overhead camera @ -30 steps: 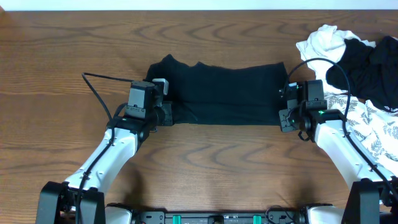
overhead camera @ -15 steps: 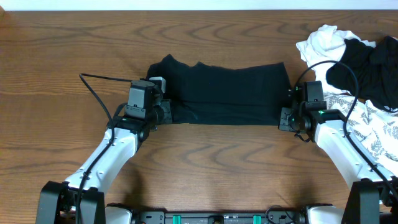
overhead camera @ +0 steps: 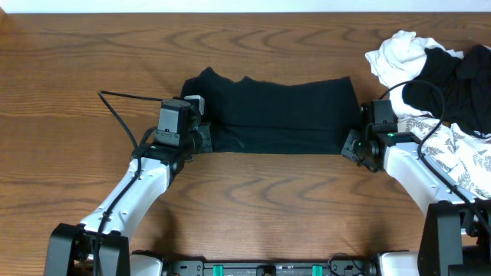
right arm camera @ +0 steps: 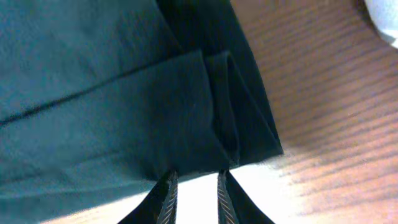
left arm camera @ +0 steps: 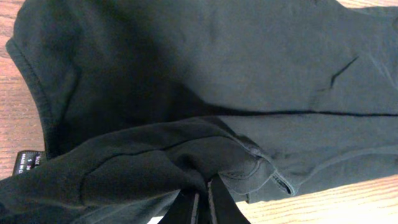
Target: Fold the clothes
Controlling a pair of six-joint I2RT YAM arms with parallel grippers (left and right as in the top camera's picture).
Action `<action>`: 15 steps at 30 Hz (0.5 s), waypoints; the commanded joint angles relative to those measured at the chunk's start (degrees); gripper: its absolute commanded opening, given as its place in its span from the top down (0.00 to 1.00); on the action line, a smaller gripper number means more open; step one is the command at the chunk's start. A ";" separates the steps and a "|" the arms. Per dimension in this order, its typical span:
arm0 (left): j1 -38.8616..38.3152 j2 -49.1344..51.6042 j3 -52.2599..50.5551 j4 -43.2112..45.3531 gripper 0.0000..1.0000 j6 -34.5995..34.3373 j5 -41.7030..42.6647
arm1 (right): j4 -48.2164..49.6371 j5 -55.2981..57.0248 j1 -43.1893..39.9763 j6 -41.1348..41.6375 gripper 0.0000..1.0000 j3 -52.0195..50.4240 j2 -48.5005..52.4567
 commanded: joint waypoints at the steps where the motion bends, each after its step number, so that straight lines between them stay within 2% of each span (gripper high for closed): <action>1: -0.09 -0.02 0.13 -0.50 0.94 -0.33 -0.70 | 1.29 1.16 0.26 3.32 0.80 -0.09 0.72; 9: -0.09 -0.02 0.13 -0.68 0.94 -0.33 -0.70 | 2.75 1.16 0.26 3.58 0.80 -0.09 0.76; 15: -0.09 -0.02 0.13 -0.70 0.94 -0.33 -0.68 | 2.73 1.16 0.26 3.58 0.86 -0.07 0.76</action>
